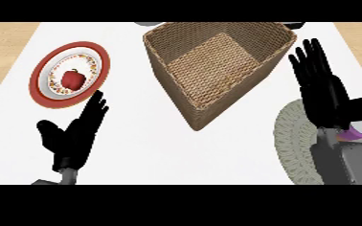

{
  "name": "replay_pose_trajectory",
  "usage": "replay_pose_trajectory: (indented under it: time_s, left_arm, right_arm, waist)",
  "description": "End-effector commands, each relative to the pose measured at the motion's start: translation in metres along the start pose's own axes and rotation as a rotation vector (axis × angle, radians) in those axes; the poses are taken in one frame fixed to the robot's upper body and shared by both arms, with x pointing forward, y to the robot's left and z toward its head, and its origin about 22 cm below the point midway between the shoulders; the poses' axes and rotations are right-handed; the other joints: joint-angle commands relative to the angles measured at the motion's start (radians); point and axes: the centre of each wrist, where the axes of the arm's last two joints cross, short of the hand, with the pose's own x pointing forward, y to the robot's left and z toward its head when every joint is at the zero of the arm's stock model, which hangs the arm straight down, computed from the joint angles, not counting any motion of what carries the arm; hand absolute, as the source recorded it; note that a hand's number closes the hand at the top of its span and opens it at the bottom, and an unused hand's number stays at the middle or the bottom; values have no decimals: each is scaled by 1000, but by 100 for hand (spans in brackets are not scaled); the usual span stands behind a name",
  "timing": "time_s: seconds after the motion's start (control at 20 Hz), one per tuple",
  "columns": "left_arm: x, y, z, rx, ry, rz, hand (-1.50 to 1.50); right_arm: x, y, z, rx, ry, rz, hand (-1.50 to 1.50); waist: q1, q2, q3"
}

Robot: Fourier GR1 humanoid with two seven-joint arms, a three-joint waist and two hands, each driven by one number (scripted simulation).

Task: Pick the can from the placemat and place it in the basket

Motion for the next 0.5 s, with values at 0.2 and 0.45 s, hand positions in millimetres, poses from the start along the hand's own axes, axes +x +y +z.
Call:
replay_pose_trajectory:
  time_s: [0.2, 0.45]
  left_arm:
    - [68, 28, -19, -10, -348, -324, 0]
    - [82, 47, -22, 10, -391, -426, 0]
  right_arm:
    - [20, 24, 3, 756, 39, 62, 150]
    - [-11, 35, 50, 977, 165, -205, 150]
  waist:
    - [25, 7, 8]
    - [-31, 7, 3]
